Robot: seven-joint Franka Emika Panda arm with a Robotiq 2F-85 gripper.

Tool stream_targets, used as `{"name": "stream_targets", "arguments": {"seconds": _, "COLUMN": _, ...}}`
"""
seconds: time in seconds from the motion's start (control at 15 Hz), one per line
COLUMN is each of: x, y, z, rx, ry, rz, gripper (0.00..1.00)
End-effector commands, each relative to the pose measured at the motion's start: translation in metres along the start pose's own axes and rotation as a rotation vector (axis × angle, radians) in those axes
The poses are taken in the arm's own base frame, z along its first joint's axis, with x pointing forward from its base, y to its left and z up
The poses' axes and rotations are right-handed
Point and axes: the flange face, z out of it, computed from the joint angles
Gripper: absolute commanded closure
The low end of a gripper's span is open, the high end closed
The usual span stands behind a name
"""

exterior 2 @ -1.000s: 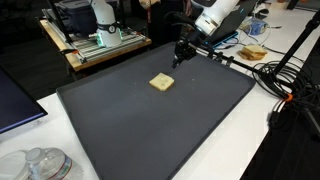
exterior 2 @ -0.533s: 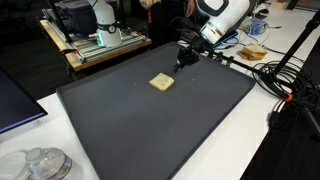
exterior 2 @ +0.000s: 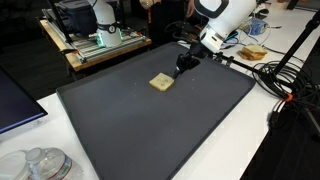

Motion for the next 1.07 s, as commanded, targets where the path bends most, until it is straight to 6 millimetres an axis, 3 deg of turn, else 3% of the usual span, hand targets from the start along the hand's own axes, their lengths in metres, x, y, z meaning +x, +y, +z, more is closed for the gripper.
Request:
{"name": "stream_targets", "arguments": {"seconds": 0.0, "x": 0.015, "y": 0.023, "z": 0.002, "rx": 0.107, "ry": -0.03, "rz": -0.105, "gripper": 0.95}}
{"name": "stream_targets", "arguments": {"seconds": 0.53, "x": 0.034, "y": 0.079, "z": 0.031, "rx": 0.332, "ry": -0.017, "rz": -0.295, "gripper": 0.95}}
{"name": "stream_targets", "arguments": {"seconds": 1.0, "x": 0.037, "y": 0.123, "z": 0.062, "rx": 0.524, "ry": 0.053, "rz": -0.39, "gripper": 0.95}}
